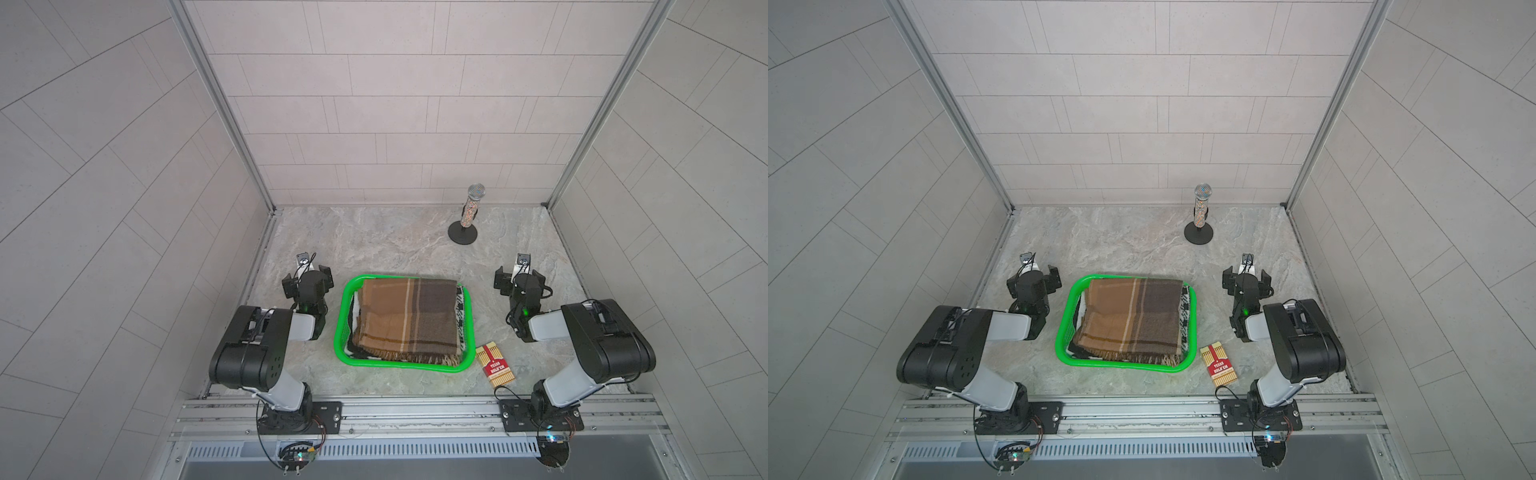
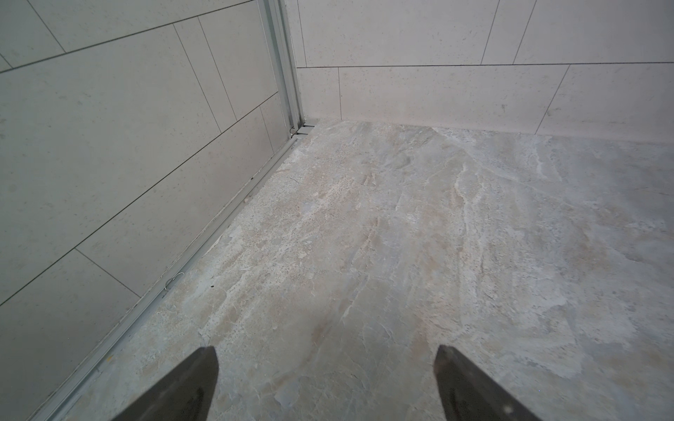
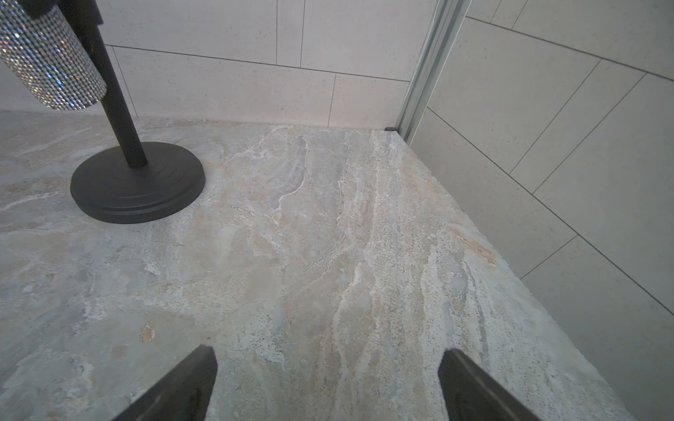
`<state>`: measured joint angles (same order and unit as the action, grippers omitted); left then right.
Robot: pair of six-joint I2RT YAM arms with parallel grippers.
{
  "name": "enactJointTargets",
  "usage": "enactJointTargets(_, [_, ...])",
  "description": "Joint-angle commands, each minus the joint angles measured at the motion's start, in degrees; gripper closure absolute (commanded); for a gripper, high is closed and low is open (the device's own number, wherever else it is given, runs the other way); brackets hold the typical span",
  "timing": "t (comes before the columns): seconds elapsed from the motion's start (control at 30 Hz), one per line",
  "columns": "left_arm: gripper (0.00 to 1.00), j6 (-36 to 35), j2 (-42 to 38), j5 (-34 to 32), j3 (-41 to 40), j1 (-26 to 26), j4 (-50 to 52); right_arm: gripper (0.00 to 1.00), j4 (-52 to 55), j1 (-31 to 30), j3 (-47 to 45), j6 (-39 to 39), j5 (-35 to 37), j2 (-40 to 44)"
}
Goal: Put the folded scarf in the basket
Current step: Reset both arms
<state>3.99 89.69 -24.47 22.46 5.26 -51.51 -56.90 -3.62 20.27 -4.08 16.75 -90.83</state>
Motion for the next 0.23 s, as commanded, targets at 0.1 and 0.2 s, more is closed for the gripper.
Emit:
enactJointTargets(0.1, [0.00,0.4,0.0,-0.4,-0.5,-0.4,-0.5,0.00,2.6,1.5,0.8,-0.7,-2.8,1.0])
enactJointTargets(0.2, [0.00,0.4,-0.3,-0.2,-0.9,-0.5,-0.9,0.00,2.2,1.6,0.5,-0.8,-3.0,1.2])
